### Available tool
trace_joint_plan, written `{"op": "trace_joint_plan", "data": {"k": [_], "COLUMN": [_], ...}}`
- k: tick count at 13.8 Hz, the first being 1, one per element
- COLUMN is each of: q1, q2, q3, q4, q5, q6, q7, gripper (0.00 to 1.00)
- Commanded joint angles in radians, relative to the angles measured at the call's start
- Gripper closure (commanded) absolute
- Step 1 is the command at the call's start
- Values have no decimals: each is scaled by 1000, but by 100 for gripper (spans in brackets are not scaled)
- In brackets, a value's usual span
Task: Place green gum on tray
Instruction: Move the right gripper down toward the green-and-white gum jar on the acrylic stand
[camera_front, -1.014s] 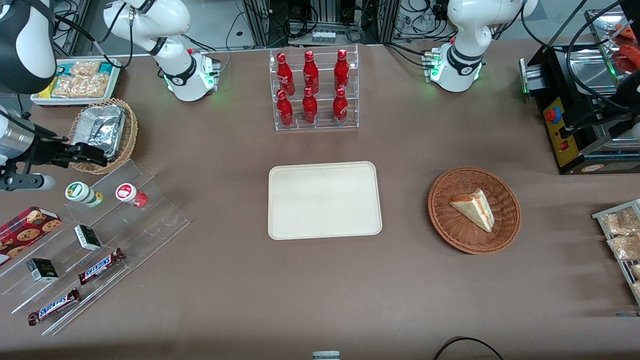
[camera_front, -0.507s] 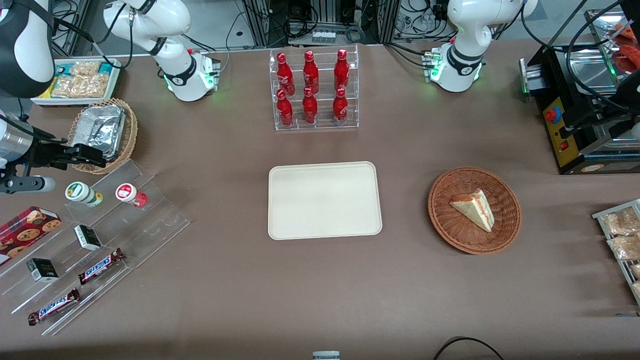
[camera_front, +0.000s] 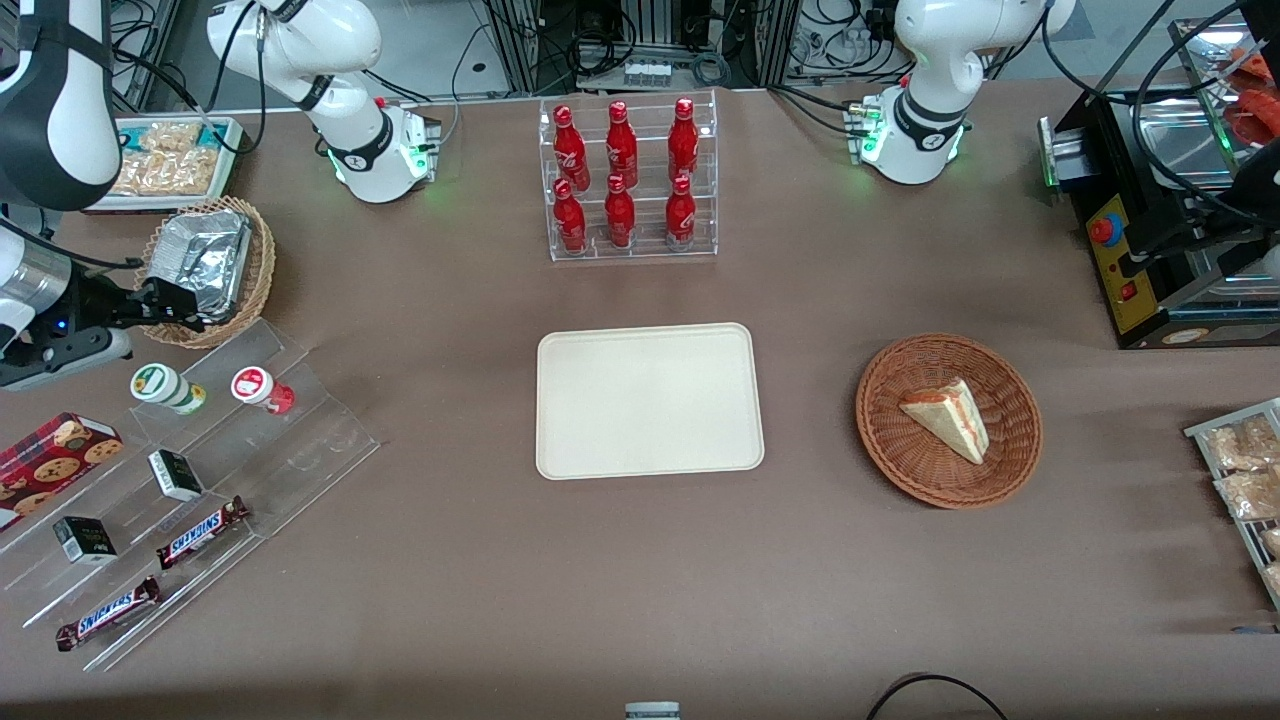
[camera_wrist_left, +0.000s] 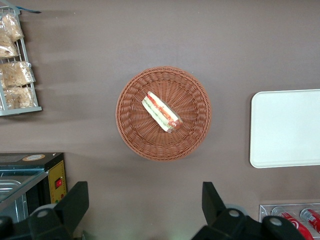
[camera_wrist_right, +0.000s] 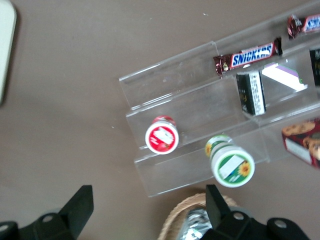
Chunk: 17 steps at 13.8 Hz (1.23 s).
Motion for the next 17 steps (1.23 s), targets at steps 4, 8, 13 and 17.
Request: {"op": "trace_joint_plan", "data": {"k": [4, 8, 13, 17], "q1": [-67, -126, -144, -146], "q2": [-24, 5, 60, 103], "q3": [-23, -21, -21, -21], "q4": [-117, -167, -176, -176], "q5": [-33, -33, -20, -18], "q6": [191, 314, 377, 409], "q7": [-419, -545, -545, -537], "gripper": [0, 0, 0, 0]}}
